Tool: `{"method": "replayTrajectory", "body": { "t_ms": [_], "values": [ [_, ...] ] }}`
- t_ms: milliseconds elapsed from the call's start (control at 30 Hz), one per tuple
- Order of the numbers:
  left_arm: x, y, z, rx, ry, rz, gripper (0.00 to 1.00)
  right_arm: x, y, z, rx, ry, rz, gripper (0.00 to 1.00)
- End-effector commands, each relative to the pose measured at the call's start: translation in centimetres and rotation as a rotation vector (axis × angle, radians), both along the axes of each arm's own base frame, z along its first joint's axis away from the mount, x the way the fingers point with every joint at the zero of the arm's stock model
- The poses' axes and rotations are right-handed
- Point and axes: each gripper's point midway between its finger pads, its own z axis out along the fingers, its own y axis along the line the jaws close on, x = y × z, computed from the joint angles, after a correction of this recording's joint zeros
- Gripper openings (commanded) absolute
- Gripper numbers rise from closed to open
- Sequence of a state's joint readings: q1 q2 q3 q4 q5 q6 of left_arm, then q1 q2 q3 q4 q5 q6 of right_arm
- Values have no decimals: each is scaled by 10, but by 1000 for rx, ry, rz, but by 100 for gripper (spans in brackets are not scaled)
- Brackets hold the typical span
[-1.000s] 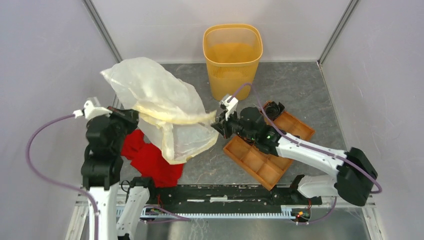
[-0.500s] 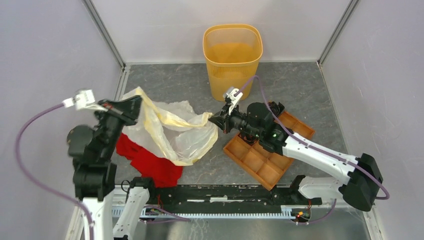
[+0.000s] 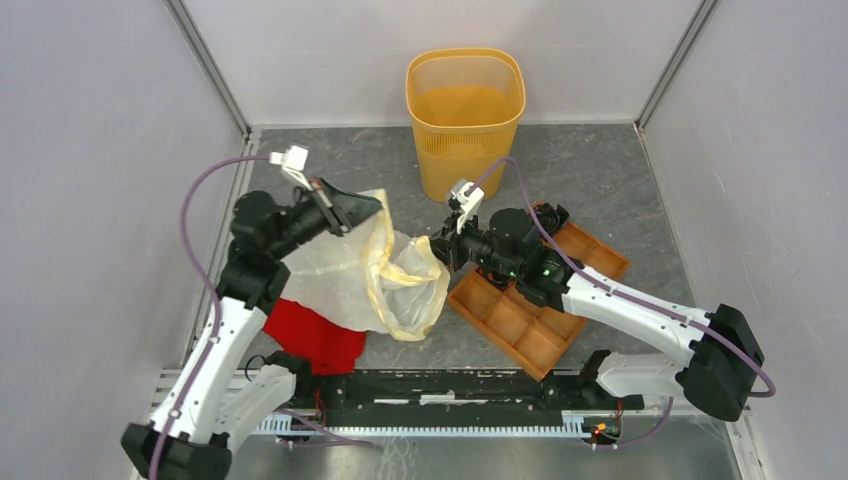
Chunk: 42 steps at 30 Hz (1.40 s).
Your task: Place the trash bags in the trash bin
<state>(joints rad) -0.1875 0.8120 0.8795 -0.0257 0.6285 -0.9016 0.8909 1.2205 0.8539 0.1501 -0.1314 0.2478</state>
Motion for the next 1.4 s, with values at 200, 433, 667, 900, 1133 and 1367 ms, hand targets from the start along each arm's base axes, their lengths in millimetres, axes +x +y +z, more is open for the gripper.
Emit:
{"method": "replayTrajectory", "body": {
  "t_ms": [200,433,667,900,1133,1367],
  "values": [
    [-4,-80,-18,17,79,-130,2,9,0,58,205,14,-60,13],
    [7,-72,-63,100,219,-44,2,-6,-4,47,333,130,-13,17],
    [13,-55,-71,205,273,47,2,-14,-5,24,250,188,20,28],
    [13,-45,-68,229,266,82,2,-12,-19,-4,82,182,21,47],
    [17,-37,-63,237,258,116,2,-5,-46,-15,-27,96,-41,73],
    [21,-25,-54,249,237,150,2,5,-76,-37,-121,89,-141,91]
  ]
}}
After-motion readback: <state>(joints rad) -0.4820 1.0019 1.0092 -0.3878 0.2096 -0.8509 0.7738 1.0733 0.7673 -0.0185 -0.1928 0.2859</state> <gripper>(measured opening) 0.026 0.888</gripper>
